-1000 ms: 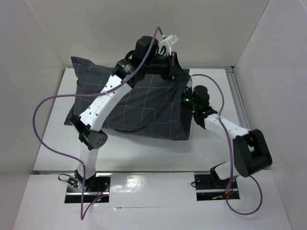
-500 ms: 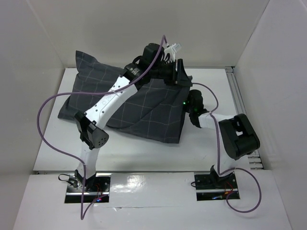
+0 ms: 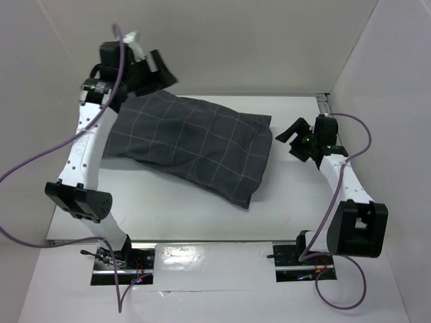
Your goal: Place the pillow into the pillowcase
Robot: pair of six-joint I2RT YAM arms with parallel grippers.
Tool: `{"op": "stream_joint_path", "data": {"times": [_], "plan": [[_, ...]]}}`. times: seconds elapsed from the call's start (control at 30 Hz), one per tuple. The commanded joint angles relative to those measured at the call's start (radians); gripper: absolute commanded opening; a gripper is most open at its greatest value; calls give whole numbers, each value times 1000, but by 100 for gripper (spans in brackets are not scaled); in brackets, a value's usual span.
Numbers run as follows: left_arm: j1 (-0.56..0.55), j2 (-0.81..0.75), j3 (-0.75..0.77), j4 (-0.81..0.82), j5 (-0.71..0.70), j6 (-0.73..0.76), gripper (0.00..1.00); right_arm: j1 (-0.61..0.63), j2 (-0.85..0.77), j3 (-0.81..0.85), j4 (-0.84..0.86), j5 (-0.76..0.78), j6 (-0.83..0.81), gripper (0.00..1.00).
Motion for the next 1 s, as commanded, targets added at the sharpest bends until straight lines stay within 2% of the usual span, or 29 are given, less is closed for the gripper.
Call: {"op": "stream_joint_path", "data": {"times": [0.0,0.1,0.2,0.23,0.3,0.33,0.37,0.43,0.5,0.57,0.6,0.63,0.67,0.7,0.77,0.8,0.97], "plan": [[151,-18,-111,-132,-214,13,92,-16,-76,105,-221,85,-139,88],[260,-27,-205,-141,-245,4,92,-16,-85,203,-299,146,-162,91],[326,-27,-285,-141,-283,-19,92,86,-99,272,-244,124,-209,92],[341,-27,-299,-141,-297,-19,92,184,-82,292,-232,107,-222,95],[383,-18,-340,-132,-306,-30,93,298,-30,347,-261,107,-248,96],[395,-18,-355,-123,-306,-30,94,405,37,399,-302,133,-271,97],[407,-18,-374,-110,-306,-30,94,448,73,416,-319,133,-271,99],[427,-18,-432,-83,-259,-39,94,542,153,401,-307,118,-268,99],[428,8,-464,-49,-216,-39,94,576,193,371,-267,99,-242,99],[428,29,-510,-37,-177,-51,84,595,239,318,-192,61,-222,95],[428,40,-536,-28,-136,-51,76,595,263,283,-156,61,-199,85],[428,52,-549,-28,-127,-51,76,595,274,283,-155,61,-199,74],[428,53,-559,-28,-127,-51,67,558,283,271,-155,61,-199,61],[415,53,-578,-28,-127,-51,54,538,283,271,-155,73,-199,33],[405,43,-589,-28,-127,-51,22,466,259,271,-167,125,-199,9],[405,43,-604,-28,-118,-51,0,440,245,271,-168,142,-199,0],[371,-24,-668,-43,-91,-30,0,287,194,356,-244,257,-281,0]]}}
